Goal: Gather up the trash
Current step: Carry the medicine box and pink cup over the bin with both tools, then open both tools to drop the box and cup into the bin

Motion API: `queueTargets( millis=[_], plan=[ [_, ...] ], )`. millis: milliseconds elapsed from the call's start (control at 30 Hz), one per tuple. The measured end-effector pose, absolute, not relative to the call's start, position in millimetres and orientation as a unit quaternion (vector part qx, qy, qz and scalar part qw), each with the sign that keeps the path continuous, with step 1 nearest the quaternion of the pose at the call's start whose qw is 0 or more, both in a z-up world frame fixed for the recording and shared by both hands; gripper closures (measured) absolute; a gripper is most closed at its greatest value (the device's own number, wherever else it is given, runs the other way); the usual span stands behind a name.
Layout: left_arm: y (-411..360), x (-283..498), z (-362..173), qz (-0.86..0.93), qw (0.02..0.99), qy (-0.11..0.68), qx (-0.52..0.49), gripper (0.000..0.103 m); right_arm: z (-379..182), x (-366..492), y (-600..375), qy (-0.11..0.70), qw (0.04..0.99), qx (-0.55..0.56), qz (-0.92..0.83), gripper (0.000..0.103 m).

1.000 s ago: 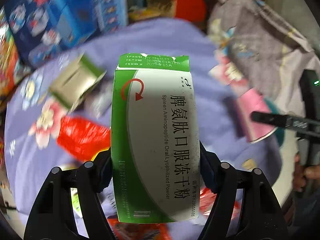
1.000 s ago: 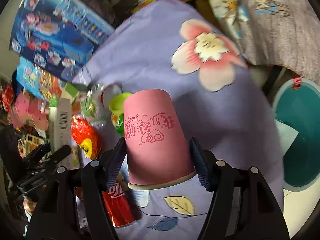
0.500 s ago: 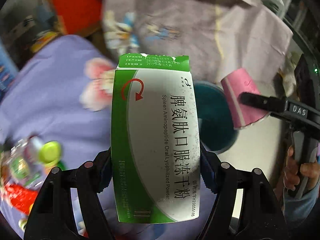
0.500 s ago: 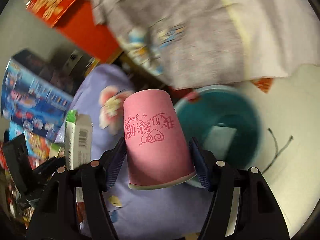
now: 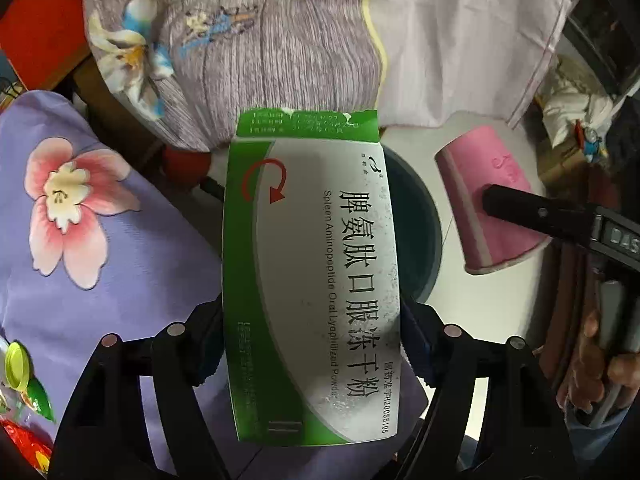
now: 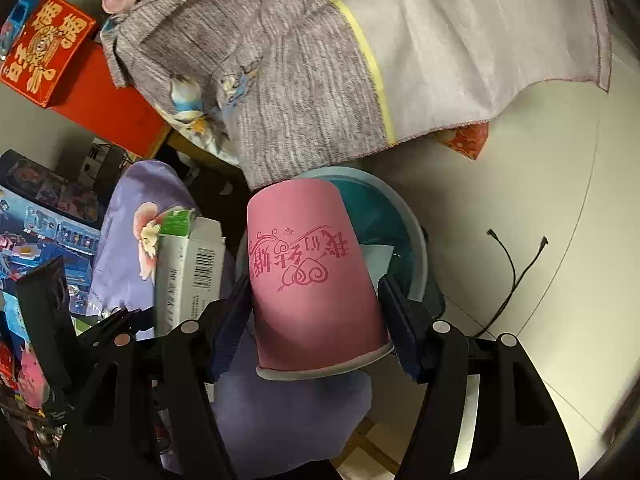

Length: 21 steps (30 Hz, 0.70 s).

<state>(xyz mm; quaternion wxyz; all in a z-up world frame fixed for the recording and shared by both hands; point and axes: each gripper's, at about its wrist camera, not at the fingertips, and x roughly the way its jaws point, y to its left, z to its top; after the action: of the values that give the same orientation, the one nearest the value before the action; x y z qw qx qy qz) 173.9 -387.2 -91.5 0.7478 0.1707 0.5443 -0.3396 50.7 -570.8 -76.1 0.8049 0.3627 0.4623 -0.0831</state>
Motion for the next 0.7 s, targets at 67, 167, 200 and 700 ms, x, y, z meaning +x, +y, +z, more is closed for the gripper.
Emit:
queueTargets(
  millis=[67, 167, 200, 700],
  plan=[
    [-389, 175, -96, -0.336, 0.749, 0.545, 0.171, 0.022, -80, 51, -574, 0.466, 0.802, 0.364, -0.084, 0.042],
    [-384, 176, -96, -0.333, 0.750, 0.547, 0.164, 0.018, -86, 52, -575, 0.471, 0.798, 0.366, -0.084, 0.042],
    [-382, 176, -95, -0.332, 0.752, 0.546, 0.163, 0.018, -88, 53, -574, 0.473, 0.797, 0.366, -0.084, 0.042],
    [-337, 173, -75, -0.319, 0.766, 0.546, 0.118, 0.007, -103, 88, -541, 0.516, 0.784, 0.340, -0.067, 0.029]
  ],
)
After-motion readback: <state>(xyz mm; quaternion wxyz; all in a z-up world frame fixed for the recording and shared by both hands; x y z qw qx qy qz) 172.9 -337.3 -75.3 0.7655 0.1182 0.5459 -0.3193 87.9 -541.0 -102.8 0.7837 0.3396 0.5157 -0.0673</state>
